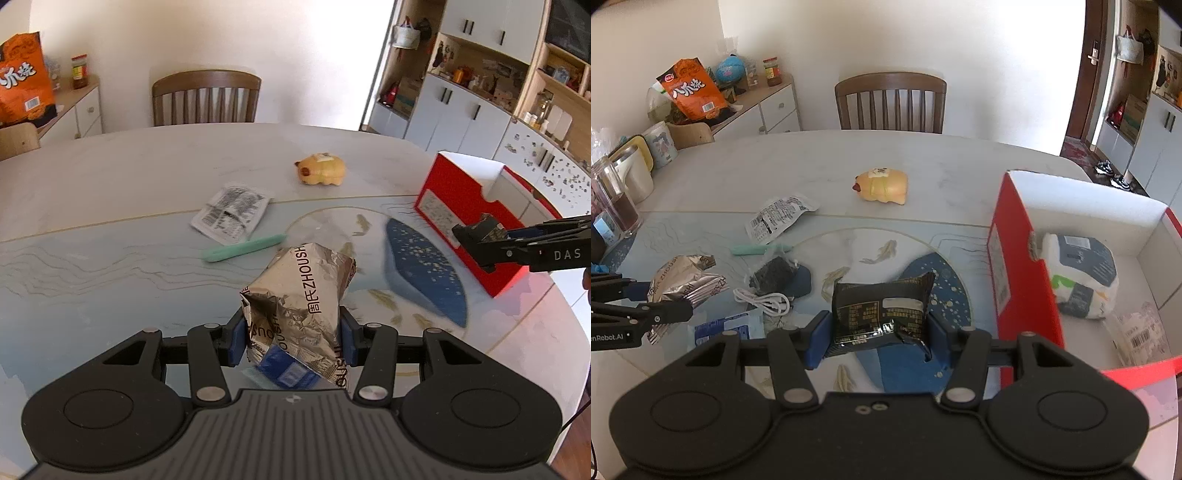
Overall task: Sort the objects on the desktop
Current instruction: 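Lift both held packages and carry them toward the red shoebox, then lower the foil bag and dark snack into the shoebox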
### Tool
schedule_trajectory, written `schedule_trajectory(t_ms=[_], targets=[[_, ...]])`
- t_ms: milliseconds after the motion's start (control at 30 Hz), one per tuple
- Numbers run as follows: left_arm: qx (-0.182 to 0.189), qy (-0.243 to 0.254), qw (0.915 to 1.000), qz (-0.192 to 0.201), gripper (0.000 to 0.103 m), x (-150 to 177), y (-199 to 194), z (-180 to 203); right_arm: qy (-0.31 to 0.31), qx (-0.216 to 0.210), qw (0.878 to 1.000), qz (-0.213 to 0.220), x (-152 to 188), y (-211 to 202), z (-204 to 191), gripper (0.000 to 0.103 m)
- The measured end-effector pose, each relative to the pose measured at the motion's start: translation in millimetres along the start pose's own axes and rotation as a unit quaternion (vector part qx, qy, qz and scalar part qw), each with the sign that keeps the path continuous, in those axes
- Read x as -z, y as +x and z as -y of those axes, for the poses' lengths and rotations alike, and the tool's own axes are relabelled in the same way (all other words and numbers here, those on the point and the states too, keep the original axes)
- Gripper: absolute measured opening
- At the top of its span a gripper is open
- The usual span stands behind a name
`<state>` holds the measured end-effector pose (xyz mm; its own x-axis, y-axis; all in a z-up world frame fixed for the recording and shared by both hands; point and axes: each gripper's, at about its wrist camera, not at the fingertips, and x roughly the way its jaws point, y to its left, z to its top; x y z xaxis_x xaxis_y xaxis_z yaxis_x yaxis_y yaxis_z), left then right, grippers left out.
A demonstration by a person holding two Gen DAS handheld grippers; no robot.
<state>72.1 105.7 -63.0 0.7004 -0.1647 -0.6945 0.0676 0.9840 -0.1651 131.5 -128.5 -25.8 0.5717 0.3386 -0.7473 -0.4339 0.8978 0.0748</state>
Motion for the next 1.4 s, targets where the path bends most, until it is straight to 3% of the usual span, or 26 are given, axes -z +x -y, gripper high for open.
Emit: schedule_trajectory(t_ms=[767,1400], targets=[[0.062,0.063,0.9959,0.02,0.047,-31.3,-0.2,99.1,0.022,0.026,0.999,0.031,14.5,-52.2,58.4,0.055],[0.087,0.092,0.9915,0.03,0.047,-54.2,16.2,178.7,0.013,0.044,0.998,0.051,11.4,-77.0,127.6,0.055]])
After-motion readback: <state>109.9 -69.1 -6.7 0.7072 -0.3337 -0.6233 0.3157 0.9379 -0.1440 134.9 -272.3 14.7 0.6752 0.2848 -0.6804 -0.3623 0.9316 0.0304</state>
